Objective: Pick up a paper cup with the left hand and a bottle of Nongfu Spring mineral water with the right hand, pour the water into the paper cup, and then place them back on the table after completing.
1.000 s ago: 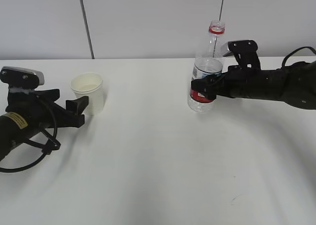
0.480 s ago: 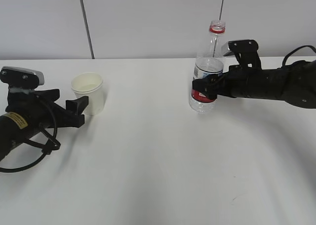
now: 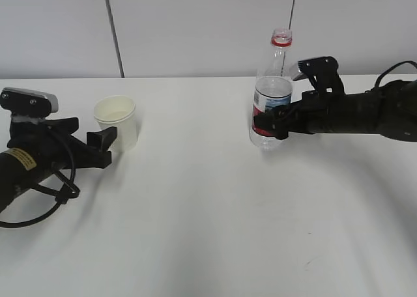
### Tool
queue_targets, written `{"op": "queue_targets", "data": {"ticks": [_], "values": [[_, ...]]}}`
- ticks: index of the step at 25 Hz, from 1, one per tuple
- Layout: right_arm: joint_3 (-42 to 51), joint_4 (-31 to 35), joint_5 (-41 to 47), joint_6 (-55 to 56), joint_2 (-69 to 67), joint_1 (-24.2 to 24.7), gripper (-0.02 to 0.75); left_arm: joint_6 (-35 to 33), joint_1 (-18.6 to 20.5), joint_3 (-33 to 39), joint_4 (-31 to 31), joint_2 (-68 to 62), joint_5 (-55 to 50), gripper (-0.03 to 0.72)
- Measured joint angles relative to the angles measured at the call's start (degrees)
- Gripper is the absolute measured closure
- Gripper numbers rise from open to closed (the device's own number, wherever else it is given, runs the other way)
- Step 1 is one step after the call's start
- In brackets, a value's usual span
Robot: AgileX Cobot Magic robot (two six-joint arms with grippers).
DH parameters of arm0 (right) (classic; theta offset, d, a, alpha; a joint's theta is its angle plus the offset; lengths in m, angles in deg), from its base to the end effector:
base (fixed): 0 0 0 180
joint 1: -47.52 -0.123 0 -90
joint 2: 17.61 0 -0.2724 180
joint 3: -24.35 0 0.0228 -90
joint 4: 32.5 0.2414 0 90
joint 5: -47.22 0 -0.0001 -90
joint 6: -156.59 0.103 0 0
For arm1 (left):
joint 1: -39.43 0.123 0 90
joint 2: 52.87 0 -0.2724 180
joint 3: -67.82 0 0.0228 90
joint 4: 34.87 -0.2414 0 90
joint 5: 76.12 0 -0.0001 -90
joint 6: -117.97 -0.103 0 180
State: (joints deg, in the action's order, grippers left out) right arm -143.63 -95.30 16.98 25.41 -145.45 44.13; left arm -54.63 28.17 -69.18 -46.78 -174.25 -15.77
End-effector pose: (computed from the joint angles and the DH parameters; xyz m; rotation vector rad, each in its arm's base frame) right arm 0.4122 0.0706 0.1155 -0.5152 2.0758 0.4331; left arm 0.3170 -0.0819 0.1036 0.2838 1.8105 -0.3207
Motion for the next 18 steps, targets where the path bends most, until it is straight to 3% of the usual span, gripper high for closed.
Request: {"op": "queue_targets", "data": {"ticks": [11,18], "values": [[0.0,-5.8,5.9,8.6,3.7,0.0,0.076,0.0,0.0,0.0,0.0,0.0,0.0,0.166],[0.0,-15.9,7.6,19.7,4.3,0.0,0.090,0.0,0.0,0.0,0.0,0.0,0.0,0.166]]}}
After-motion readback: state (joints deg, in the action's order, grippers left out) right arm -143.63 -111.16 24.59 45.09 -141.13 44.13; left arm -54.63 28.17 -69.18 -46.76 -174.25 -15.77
